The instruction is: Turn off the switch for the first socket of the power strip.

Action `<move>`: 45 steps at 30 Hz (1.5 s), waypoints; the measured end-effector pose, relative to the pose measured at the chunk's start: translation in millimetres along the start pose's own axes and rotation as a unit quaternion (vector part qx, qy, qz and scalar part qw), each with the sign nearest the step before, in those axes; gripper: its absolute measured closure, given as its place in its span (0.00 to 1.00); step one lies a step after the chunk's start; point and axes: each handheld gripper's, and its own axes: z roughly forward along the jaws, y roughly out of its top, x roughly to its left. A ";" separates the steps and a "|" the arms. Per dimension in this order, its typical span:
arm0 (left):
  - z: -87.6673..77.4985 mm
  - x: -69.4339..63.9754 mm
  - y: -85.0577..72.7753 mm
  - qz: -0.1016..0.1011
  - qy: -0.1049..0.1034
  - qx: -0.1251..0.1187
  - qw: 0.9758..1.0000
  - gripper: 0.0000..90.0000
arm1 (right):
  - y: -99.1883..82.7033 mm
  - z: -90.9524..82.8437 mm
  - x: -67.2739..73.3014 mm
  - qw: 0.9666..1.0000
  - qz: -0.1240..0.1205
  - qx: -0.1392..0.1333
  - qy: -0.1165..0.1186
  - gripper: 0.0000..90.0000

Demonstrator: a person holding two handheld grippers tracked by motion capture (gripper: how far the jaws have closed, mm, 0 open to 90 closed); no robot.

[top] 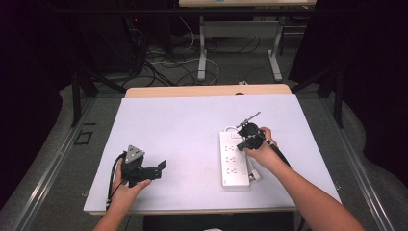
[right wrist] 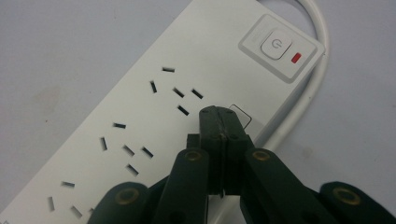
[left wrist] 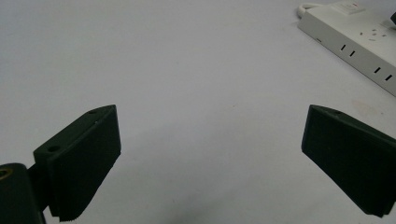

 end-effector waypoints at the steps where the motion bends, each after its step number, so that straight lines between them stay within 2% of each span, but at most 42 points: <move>1: 0.0 0.0 0.0 0.000 0.000 0.000 1.000 0.05 | -0.4 0.5 -0.3 1.000 0.000 0.006 0.002 1.00; 3: 0.0 0.0 0.0 0.000 0.000 0.000 1.000 0.05 | -0.8 -0.1 0.1 1.000 -0.007 0.008 0.005 1.00; 4: 0.2 0.0 -0.1 0.000 0.000 0.000 1.000 0.05 | -1.6 1.0 0.6 1.000 -0.003 0.000 0.005 1.00; 6: 0.5 -0.6 -0.2 -0.004 0.000 0.000 1.000 0.05 | -1.1 -2.4 0.0 1.000 0.002 0.021 0.005 1.00; 9: 0.4 -0.4 0.0 0.001 0.000 0.000 1.000 0.05 | -2.8 1.3 -1.1 1.000 0.001 -0.008 0.009 1.00; 10: 0.6 -0.5 -0.1 0.001 0.000 -0.002 1.000 0.05 | -2.2 -0.6 0.6 1.000 0.010 0.009 0.005 1.00; 12: 0.7 -0.4 -0.2 0.001 0.000 -0.001 1.000 0.05 | -2.4 -0.9 -0.4 1.000 0.002 0.006 0.009 1.00; 14: 0.5 -0.7 -0.2 -0.003 0.000 0.000 1.000 0.05 | -3.0 -0.1 1.0 1.000 0.016 0.002 0.008 1.00; 15: 0.3 -0.3 -0.1 0.000 0.000 0.000 1.000 0.05 | -2.9 -0.8 -0.3 1.000 0.009 0.006 0.007 1.00; 18: 0.5 -0.5 -0.1 -0.002 0.000 0.000 1.000 0.05 | -3.5 0.3 -1.1 1.000 0.010 -0.005 0.013 1.00; 21: 0.9 -0.5 -0.2 -0.003 -0.001 -0.002 1.000 0.05 | -3.0 0.3 -1.6 1.000 0.011 -0.003 0.016 1.00; 22: 0.9 -0.5 -0.2 -0.004 -0.001 -0.002 1.000 0.05 | -2.4 -1.1 -1.9 1.000 0.014 0.008 0.012 1.00; 26: 1.2 -0.4 -0.3 -0.005 -0.001 -0.002 1.000 0.05 | -2.2 -0.2 -3.6 1.000 0.013 0.001 0.013 0.99; 27: 1.1 0.1 -0.2 -0.001 0.000 -0.001 1.000 0.05 | -2.2 -0.2 -3.6 1.000 0.013 0.001 0.013 0.99; 36: 2.3 0.3 0.2 -0.004 0.000 0.001 1.000 0.05 | -1.6 -0.7 -3.9 1.000 0.018 0.005 0.017 0.98; 37: 2.2 0.3 0.4 -0.004 -0.001 0.000 1.000 0.05 | -2.5 1.6 -3.8 0.999 0.021 -0.013 0.022 0.98; 38: 2.2 0.2 0.4 -0.003 -0.001 0.000 1.000 0.05 | -2.7 2.3 -3.6 0.999 0.024 -0.018 0.024 0.97; 39: 2.4 0.2 0.2 -0.003 -0.002 0.001 1.000 0.05 | -1.7 -1.1 -4.2 1.000 0.018 0.007 0.016 0.97; 45: 2.5 0.3 -0.3 -0.007 -0.002 0.001 1.000 0.05 | -1.7 -1.4 -4.4 0.999 0.027 0.008 0.021 0.91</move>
